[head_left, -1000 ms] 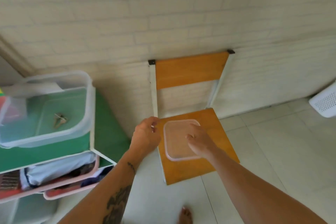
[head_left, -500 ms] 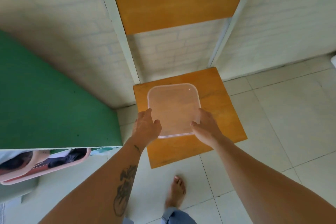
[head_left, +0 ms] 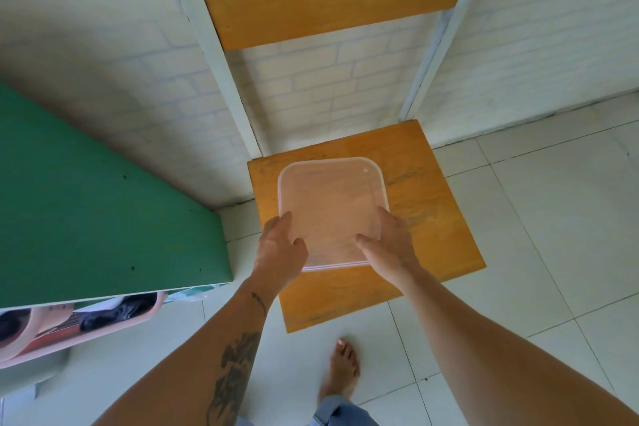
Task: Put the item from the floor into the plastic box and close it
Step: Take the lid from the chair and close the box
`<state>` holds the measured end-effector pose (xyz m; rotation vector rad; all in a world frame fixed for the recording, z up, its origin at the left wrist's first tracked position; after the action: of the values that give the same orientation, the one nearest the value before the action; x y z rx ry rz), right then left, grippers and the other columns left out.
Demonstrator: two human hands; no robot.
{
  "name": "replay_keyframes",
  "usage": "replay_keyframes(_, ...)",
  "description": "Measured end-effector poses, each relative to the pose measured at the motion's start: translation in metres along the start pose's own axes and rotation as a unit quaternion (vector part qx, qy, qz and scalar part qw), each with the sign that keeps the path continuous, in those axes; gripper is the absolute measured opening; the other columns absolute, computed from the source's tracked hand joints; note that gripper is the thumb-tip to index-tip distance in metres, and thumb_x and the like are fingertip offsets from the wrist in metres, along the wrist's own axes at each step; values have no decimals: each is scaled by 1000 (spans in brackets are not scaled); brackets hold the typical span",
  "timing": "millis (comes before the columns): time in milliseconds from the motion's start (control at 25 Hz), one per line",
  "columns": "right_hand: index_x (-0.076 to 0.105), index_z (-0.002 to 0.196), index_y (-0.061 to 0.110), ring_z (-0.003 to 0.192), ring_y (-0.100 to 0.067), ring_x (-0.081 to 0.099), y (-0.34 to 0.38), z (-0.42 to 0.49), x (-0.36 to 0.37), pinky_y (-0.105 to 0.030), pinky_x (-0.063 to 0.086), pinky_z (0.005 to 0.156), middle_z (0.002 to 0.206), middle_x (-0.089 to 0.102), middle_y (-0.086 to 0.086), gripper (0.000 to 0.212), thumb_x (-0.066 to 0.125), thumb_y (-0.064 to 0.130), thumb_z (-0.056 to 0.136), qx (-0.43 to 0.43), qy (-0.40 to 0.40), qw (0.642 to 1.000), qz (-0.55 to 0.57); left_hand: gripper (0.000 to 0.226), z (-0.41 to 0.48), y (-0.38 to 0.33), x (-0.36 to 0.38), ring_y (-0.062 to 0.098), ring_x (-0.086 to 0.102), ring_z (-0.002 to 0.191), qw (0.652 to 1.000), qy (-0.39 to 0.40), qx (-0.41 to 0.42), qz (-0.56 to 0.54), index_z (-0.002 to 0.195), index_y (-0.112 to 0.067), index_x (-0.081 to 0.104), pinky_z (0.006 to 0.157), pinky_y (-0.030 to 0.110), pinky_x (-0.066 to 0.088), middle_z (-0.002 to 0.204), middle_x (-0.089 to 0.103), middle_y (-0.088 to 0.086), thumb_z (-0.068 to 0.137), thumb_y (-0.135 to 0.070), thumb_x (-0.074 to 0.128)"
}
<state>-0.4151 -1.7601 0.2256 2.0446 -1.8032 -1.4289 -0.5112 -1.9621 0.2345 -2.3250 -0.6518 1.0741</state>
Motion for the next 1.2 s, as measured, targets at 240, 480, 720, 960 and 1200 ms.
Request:
replay_keyframes(240, 33, 147, 31, 134, -27, 28, 46, -54, -35, -42, 42, 99, 149, 30, -3, 64, 58, 42, 88, -35, -65, 997, -1, 49, -46, -42, -66, 23, 32, 133, 989, -134, 60, 7, 141, -24, 47, 111, 44, 37, 147, 39, -1, 93, -14, 53)
replay_keyframes(480, 40, 142, 29, 129, -22, 33, 127, -144, -95, -44, 41, 103, 143, 36, -3, 58, 57, 39, 87, -125, -134, 982, 49, 41, -135, -129, -169, 23, 43, 114, 942, -274, 191, -29, 127, -18, 61, 95, 32, 37, 122, 50, 6, 88, -6, 58)
replay_keyframes(720, 41, 142, 28, 126, -20, 42, 219, -206, -152, -33, 37, 101, 133, 41, -1, 56, 55, 38, 88, -228, -149, 959, 80, 37, -215, -195, -262, 21, 42, 115, 902, -353, 247, -27, 127, -19, 59, 97, 29, 36, 122, 47, 5, 90, -14, 58)
replay_keyframes(960, 44, 137, 29, 125, -25, 42, 308, -257, -177, -37, 41, 98, 137, 42, -4, 47, 51, 36, 91, -305, -217, 924, 74, 39, -266, -205, -343, 19, 44, 115, 878, -399, 261, -49, 128, -22, 57, 97, 26, 34, 124, 45, 1, 90, -16, 58)
replay_keyframes(1200, 47, 135, 29, 125, -29, 44, 394, -299, -130, -46, 43, 102, 130, 45, -8, 46, 52, 32, 90, -339, -244, 906, 65, 37, -295, -159, -445, 19, 45, 111, 854, -441, 268, -67, 122, -23, 64, 96, 26, 35, 115, 51, 1, 87, -15, 59)
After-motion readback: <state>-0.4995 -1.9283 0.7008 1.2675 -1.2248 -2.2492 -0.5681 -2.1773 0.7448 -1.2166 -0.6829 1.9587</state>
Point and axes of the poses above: each hand's wrist, its own z-axis towards the middle knuckle, its own x-axis out of the palm, y = z × x, the point moved 10 cm from there along z, towards the middle knuckle
